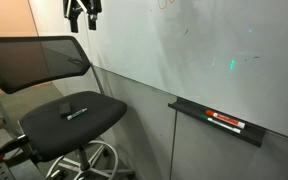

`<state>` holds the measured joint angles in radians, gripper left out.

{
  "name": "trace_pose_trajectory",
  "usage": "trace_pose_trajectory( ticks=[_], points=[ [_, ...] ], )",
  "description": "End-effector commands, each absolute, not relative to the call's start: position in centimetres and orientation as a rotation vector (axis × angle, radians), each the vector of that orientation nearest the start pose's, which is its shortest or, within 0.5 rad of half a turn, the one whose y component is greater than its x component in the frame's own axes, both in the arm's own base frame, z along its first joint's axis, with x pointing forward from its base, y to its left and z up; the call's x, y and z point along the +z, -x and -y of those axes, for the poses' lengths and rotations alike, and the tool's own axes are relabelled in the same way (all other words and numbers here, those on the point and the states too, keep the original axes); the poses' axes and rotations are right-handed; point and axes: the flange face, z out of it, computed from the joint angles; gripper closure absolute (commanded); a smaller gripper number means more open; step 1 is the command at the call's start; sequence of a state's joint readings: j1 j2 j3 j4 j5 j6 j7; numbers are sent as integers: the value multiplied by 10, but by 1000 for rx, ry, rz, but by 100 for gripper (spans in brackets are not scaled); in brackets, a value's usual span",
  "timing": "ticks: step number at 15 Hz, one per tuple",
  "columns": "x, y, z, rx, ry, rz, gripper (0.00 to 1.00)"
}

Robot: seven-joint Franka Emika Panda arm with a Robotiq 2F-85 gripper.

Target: Use the marker on the chair to write on the white board

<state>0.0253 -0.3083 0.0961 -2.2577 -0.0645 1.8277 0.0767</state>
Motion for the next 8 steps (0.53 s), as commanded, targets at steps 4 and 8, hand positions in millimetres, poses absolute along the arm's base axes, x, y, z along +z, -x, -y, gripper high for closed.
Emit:
trace_pose_trajectory(
  ticks=[4, 8],
  points=[
    [418, -463, -129, 338, 3250, 308, 0],
    [373, -473, -182, 401, 3241, 402, 0]
  ],
)
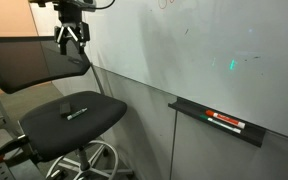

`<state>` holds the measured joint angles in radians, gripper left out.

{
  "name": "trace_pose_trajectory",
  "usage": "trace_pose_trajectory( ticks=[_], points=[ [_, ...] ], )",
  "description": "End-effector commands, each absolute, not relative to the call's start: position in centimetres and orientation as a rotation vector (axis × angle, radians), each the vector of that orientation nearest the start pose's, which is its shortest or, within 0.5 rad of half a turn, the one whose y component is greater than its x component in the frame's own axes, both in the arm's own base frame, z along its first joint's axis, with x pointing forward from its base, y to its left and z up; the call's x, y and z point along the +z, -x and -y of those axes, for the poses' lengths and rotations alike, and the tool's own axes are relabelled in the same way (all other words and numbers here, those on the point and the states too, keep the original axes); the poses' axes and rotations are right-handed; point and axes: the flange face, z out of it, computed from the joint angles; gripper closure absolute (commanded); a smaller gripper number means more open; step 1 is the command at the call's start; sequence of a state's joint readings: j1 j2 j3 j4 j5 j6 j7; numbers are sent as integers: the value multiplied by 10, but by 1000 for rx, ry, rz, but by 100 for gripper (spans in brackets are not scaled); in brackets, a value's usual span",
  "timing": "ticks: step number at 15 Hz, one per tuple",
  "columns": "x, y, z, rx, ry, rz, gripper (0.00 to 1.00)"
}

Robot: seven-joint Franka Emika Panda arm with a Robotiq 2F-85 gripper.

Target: Use the marker on the chair to write on the white board

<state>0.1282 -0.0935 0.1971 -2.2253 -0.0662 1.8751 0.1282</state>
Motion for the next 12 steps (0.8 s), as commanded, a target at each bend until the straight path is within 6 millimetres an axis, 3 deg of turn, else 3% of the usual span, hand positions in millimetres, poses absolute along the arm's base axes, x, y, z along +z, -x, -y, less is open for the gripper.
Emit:
trace_pose_trajectory(
  ticks=[1, 4, 12],
  points=[
    [364, -476, -191, 412, 3243, 418, 0],
    [332, -485, -214, 424, 3275, 442, 0],
    [256, -495, -246, 393, 3328, 441, 0]
  ],
)
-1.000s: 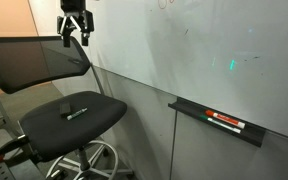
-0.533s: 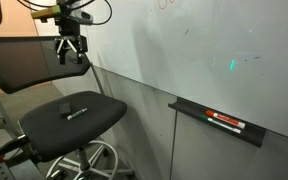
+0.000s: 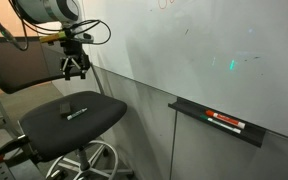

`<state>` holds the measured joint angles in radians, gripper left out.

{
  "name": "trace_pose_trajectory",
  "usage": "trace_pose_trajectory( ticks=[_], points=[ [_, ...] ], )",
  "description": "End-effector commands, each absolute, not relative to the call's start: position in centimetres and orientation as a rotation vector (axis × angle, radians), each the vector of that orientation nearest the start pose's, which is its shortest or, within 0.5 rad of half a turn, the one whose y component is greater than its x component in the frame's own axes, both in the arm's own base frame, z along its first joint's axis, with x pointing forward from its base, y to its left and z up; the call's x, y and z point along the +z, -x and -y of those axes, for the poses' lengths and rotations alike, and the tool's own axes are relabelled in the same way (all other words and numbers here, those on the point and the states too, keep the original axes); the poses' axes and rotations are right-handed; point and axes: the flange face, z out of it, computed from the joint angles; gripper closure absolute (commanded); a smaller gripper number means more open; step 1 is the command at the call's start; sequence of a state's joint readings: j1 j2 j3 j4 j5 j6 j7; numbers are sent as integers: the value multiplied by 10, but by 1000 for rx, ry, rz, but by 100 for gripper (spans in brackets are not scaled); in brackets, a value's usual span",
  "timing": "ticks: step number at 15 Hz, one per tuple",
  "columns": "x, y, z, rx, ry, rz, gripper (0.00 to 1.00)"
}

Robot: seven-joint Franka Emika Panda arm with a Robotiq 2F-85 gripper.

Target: Use the marker on the chair to write on the white board

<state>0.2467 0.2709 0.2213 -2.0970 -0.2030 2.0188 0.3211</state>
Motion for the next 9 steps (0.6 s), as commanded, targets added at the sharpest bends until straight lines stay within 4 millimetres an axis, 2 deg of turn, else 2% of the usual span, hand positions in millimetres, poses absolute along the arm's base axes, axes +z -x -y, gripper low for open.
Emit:
trace_pose_trajectory(
  ticks=[1, 9],
  points=[
    [249, -495, -249, 380, 3330, 446, 0],
    [191, -484, -270, 325, 3377, 488, 0]
  ],
)
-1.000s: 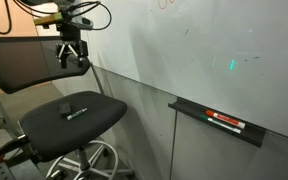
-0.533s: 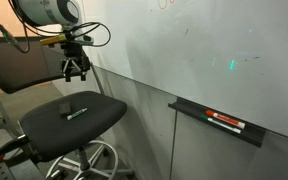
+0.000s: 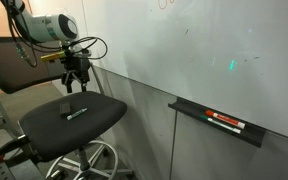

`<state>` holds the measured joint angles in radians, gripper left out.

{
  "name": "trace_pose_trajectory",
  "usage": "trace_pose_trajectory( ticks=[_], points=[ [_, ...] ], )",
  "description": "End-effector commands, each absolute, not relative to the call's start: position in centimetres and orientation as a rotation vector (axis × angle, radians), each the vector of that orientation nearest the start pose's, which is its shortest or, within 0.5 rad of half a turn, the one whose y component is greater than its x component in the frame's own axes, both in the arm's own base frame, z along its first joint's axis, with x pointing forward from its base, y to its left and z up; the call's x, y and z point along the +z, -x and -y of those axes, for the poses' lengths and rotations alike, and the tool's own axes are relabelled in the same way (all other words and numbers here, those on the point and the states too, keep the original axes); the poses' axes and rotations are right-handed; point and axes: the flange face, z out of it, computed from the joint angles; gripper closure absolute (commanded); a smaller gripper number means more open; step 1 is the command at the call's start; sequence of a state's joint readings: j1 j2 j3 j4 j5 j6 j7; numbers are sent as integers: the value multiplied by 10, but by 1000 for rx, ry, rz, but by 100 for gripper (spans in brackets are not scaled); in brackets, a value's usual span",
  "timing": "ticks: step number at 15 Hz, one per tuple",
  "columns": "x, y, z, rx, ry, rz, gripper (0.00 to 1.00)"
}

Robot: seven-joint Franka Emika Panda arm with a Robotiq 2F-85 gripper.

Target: Use the marker on the chair to write on the white board

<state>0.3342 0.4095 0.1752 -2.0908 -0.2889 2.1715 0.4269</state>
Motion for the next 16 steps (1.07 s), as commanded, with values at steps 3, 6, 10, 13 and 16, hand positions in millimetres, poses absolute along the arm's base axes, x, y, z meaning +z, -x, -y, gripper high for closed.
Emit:
trace_pose_trajectory(
  ticks=[3, 6, 10, 13, 16],
  points=[
    [169, -481, -285, 342, 3363, 533, 0],
    [150, -482, -298, 342, 3358, 591, 0],
    [124, -488, -309, 386, 3357, 618, 0],
    [104, -495, -311, 417, 3362, 628, 0],
    [87, -506, -310, 430, 3373, 631, 0]
  ],
)
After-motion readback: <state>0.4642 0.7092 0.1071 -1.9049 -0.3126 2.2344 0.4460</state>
